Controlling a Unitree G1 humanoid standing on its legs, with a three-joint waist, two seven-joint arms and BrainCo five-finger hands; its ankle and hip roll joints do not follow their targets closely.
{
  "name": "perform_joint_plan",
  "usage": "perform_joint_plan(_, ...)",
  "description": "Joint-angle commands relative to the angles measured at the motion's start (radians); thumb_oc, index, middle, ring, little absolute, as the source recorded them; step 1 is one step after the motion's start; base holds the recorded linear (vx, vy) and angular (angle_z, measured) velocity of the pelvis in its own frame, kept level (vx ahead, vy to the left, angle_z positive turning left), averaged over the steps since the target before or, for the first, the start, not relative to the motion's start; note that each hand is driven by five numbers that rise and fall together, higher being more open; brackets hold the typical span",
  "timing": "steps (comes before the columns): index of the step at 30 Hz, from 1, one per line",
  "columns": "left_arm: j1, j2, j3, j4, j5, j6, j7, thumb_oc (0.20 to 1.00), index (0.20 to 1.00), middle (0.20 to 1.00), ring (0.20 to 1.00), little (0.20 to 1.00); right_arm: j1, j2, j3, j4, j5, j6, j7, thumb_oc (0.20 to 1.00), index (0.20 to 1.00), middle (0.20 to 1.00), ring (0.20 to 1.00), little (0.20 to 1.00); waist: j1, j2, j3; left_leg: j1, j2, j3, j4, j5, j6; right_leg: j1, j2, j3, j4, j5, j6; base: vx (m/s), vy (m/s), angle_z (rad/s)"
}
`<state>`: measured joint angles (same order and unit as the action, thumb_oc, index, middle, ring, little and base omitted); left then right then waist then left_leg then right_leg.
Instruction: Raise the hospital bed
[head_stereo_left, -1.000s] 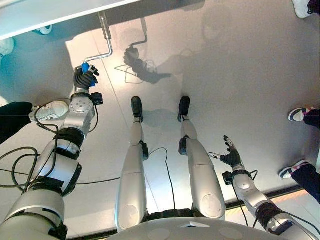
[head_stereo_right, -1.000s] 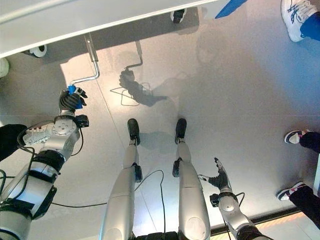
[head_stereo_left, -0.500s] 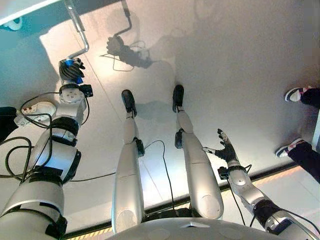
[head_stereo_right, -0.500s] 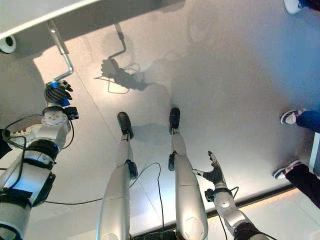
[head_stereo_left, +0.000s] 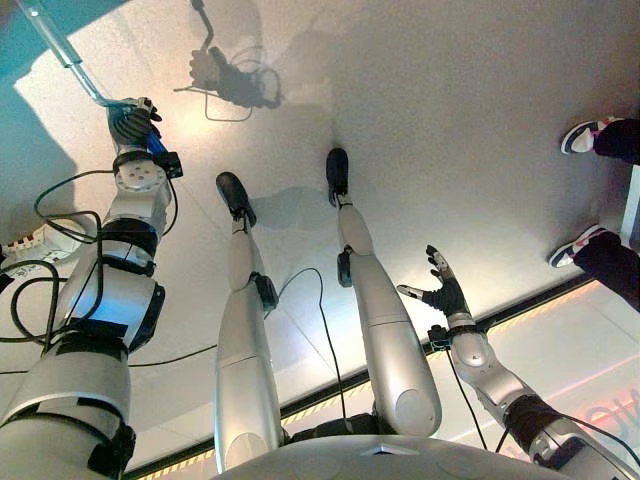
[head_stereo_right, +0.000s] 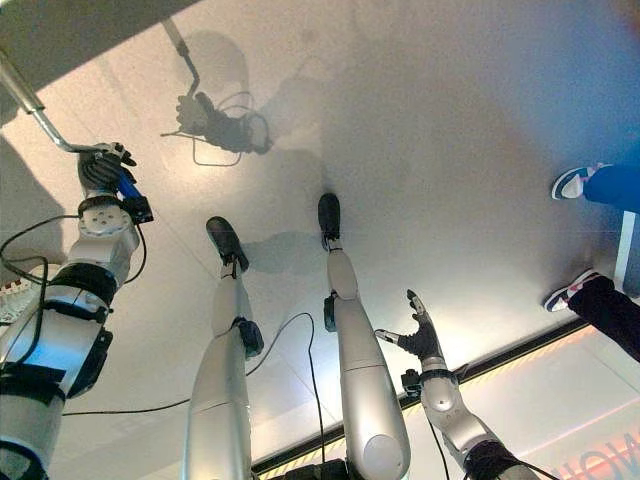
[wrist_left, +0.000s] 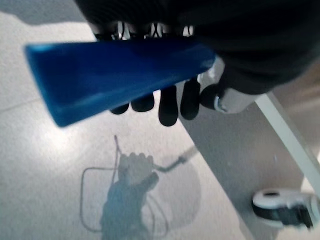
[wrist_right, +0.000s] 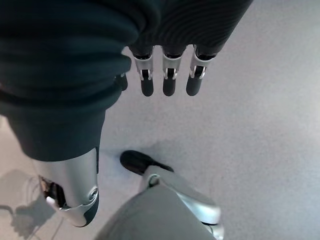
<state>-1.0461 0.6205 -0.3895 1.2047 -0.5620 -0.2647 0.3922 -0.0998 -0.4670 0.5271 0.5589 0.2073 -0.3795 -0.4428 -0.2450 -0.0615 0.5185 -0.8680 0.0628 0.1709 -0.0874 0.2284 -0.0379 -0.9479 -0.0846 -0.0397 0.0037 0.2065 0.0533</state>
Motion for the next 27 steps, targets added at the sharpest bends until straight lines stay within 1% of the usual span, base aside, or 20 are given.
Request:
perform_joint_plan(1,-0.054,0.009,0.003,0.009,0.045,-0.022,0.01,0.2,0.2,0.2,0.2,0.2,0.034,-0.045,0.034,-0.023,-0.01,-0.023,-0.014,1.0,1.0,1.0,1.0,1.0,0.004,-0.057,0.002,0.112,-0.01,0.03,0.011,-0.054,-0.017,0.004,-0.015,0.046,0.095,-0.025,0.095,-0.01,-0.006,-0.05)
perform_joint_plan(7,-0.065,-0.001,-0.002,0.007,0.05,-0.023,0.007,0.2,0.2,0.2,0.2,0.2,0.03,-0.044,0.041,-0.031,-0.017,-0.025,-0.015,1.0,1.0,1.0,1.0,1.0,-0.011,-0.066,0.002,0.13,0.005,0.061,0.011,-0.057,-0.023,-0.005,0.006,0.068,0.103,-0.021,0.092,-0.01,-0.01,-0.14)
perform_joint_plan(12,-0.07,0.012,0.0,0.012,0.062,-0.017,0.008,0.2,0.2,0.2,0.2,0.2,0.03,-0.051,0.041,-0.036,-0.018,-0.03,-0.009,1.0,1.0,1.0,1.0,1.0,-0.026,-0.069,0.002,0.139,0.014,0.077,0.011,-0.057,-0.029,-0.01,0.016,0.081,0.098,-0.018,0.093,0.0,-0.023,-0.14)
perform_joint_plan(18,-0.069,0.011,0.006,0.022,0.061,-0.009,0.008,0.2,0.2,0.2,0.2,0.2,0.052,-0.062,0.037,-0.054,-0.017,-0.04,-0.01,1.0,1.0,1.0,1.0,1.0,-0.034,-0.063,0.002,0.128,0.018,0.088,0.01,-0.055,-0.032,-0.026,0.019,0.084,0.092,-0.016,0.09,0.01,-0.021,-0.05)
perform_joint_plan(27,-0.095,-0.031,0.002,0.012,0.031,-0.019,0.013,0.2,0.2,0.2,0.2,0.2,0.077,-0.065,0.042,-0.055,-0.019,-0.047,-0.019,1.0,1.0,1.0,1.0,1.0,-0.033,-0.051,0.002,0.111,0.011,0.077,0.011,-0.053,-0.03,-0.046,0.019,0.073,0.093,-0.019,0.085,0.0,-0.007,0.0)
